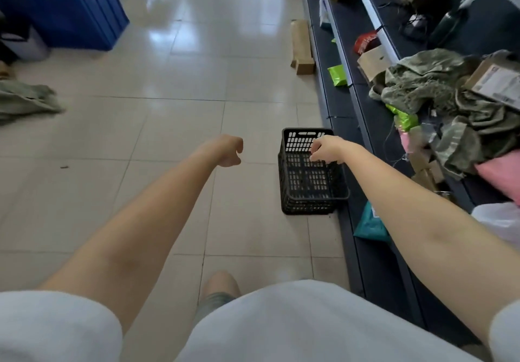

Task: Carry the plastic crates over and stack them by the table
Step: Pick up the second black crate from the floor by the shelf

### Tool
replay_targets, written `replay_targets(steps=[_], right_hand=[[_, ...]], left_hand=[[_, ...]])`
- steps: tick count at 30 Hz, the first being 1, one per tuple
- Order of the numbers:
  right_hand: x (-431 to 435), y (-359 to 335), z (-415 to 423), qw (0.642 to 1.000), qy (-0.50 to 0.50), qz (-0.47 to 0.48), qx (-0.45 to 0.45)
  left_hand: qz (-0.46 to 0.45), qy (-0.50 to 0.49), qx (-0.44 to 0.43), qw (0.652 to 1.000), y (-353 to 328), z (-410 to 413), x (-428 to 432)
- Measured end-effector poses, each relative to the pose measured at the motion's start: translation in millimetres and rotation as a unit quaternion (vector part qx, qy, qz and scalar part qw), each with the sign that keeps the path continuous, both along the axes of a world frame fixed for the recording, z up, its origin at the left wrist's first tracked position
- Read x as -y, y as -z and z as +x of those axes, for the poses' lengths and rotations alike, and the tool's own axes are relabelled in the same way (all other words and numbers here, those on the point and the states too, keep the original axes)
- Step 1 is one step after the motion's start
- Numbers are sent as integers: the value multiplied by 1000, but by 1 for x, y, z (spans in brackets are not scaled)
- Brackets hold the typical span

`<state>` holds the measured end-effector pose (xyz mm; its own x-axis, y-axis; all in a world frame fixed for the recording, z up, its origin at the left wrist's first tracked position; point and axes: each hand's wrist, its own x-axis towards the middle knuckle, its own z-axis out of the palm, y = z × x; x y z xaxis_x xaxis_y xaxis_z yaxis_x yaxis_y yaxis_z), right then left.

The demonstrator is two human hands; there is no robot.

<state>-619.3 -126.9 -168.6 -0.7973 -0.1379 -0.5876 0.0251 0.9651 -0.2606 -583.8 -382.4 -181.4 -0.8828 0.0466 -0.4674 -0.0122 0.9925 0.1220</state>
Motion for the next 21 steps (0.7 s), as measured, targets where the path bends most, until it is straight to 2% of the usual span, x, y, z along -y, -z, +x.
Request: replay_targets(steps=[7, 12, 16, 21], right_hand=[[44, 24, -100, 996, 88, -3, 3], [63, 28, -147, 977, 213, -17, 9], [59, 42, -173, 958, 286, -14, 4], [32, 72, -201, 921, 388, -21, 19]], left_hand=[[-14, 100, 34, 994, 27, -154, 50], [-17, 214, 35, 976, 36, -253, 62], [-25, 292, 48, 955, 48, -323, 47], [-39, 400, 51, 914, 61, -400, -10]])
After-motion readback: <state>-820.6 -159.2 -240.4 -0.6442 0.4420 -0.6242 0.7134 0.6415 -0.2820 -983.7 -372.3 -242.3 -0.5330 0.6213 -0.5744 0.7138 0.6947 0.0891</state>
